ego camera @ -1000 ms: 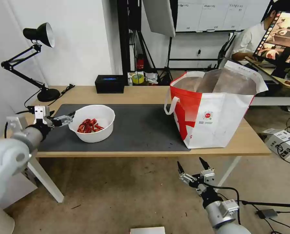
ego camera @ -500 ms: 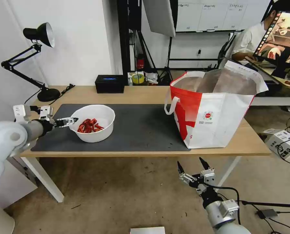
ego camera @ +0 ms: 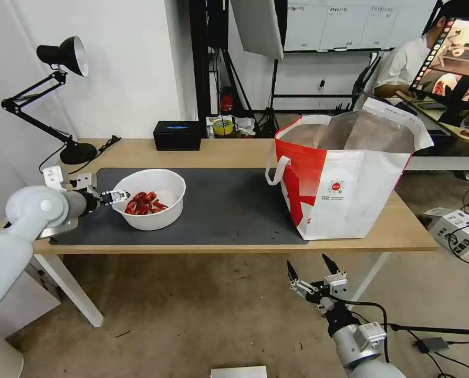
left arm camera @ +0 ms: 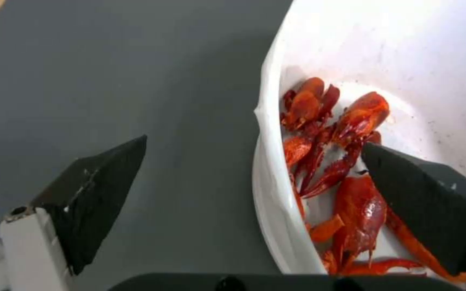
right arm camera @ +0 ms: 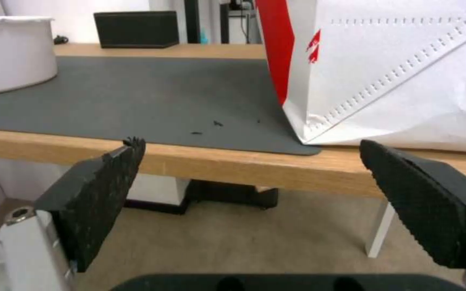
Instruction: Pick up the trash from the table and place it into the takeout bag.
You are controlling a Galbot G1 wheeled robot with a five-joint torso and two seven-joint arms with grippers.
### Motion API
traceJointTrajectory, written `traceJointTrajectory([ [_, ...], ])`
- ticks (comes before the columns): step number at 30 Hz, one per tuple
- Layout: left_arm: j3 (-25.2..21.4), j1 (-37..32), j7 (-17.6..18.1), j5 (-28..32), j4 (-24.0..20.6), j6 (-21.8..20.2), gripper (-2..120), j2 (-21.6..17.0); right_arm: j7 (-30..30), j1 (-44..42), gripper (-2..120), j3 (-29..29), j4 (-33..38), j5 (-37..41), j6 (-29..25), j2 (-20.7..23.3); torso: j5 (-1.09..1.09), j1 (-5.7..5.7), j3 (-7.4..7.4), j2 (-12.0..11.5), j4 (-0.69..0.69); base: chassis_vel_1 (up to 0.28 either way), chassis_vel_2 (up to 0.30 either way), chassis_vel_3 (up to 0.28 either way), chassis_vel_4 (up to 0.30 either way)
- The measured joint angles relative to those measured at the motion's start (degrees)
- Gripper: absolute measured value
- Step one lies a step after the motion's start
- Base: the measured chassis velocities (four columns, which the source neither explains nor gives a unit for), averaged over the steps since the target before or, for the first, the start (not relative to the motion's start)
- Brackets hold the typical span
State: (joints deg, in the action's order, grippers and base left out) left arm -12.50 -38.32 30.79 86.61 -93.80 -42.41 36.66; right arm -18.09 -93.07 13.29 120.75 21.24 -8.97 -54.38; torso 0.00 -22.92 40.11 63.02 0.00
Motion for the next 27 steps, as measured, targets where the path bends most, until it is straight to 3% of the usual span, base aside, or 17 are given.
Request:
traceJointTrajectory([
  [17, 4.5, 3.4, 1.9, 1.8, 2.3, 0.2, 97, -0.4, 0.0, 0.0, 100, 0.0, 0.0, 0.0, 0.0, 0.0, 0.01, 0.01, -0.01, 0.0, 0.00, 0.000, 0.000, 0.000, 0.000],
  [21, 5.4, 4.1, 3.3, 2.9, 2.3, 0.3, 89, -0.5, 0.0, 0.0, 100, 0.0, 0.0, 0.0, 0.0, 0.0, 0.01, 0.01, -0.01, 0.0, 0.00, 0.000, 0.000, 0.000, 0.000],
  [27, 6.7, 5.1, 4.4, 4.5, 2.4, 0.3, 67, -1.0, 0.0, 0.0, 100, 0.0, 0.0, 0.0, 0.0, 0.0, 0.00, 0.01, -0.01, 0.0, 0.00, 0.000, 0.000, 0.000, 0.000],
])
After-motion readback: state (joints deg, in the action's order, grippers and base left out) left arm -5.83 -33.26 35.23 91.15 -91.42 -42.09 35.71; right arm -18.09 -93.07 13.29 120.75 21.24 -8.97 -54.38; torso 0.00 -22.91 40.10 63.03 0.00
